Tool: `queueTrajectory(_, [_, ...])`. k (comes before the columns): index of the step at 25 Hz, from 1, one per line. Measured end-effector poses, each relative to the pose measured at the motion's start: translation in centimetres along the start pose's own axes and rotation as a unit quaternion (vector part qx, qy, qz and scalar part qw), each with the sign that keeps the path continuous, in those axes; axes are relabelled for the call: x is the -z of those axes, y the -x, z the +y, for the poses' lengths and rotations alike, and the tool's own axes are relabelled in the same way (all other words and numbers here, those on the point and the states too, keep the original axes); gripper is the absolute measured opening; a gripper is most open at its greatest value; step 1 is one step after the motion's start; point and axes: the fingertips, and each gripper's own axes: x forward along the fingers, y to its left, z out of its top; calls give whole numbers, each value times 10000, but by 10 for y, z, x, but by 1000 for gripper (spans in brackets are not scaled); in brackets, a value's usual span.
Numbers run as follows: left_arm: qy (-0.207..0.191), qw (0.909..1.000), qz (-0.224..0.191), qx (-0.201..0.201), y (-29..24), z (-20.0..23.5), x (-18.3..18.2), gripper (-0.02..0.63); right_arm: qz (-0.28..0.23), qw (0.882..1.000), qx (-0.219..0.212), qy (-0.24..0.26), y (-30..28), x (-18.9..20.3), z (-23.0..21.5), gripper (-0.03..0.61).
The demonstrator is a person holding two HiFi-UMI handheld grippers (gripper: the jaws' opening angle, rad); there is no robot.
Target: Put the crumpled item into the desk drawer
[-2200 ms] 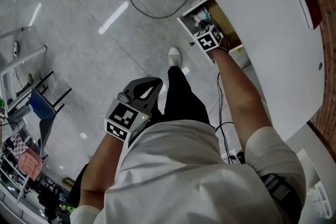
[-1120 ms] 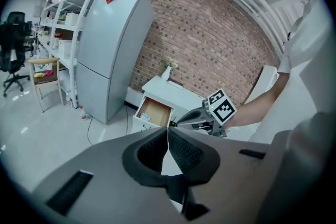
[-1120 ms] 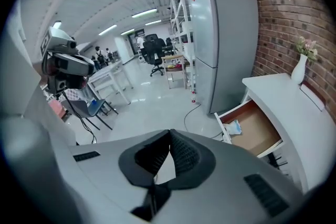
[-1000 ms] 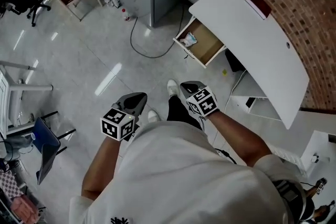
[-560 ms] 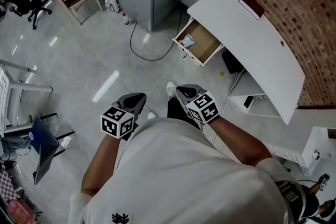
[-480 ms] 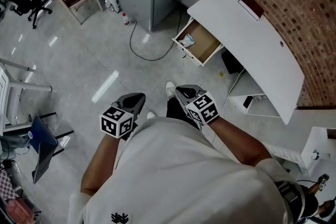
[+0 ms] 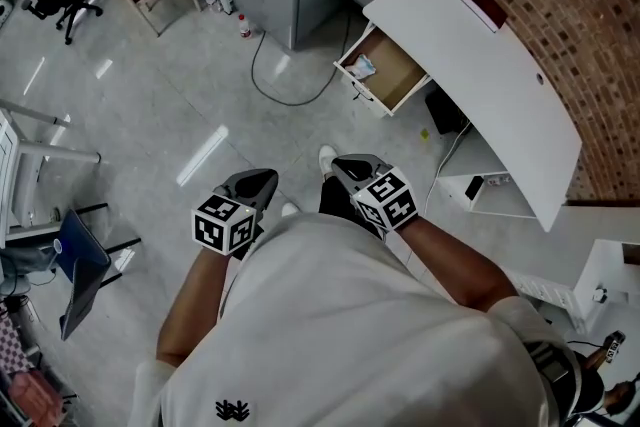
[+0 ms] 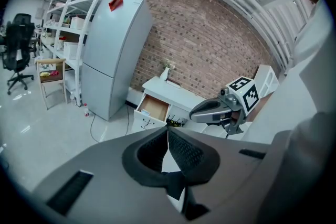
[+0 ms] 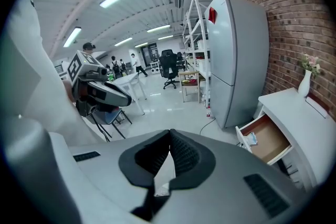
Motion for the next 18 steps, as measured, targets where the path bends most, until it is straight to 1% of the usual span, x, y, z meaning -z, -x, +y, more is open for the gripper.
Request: queueTrajectory(18, [26,10000,37,33,6,9,12,25,-10,9999,-99,27,-12,-6,19,28])
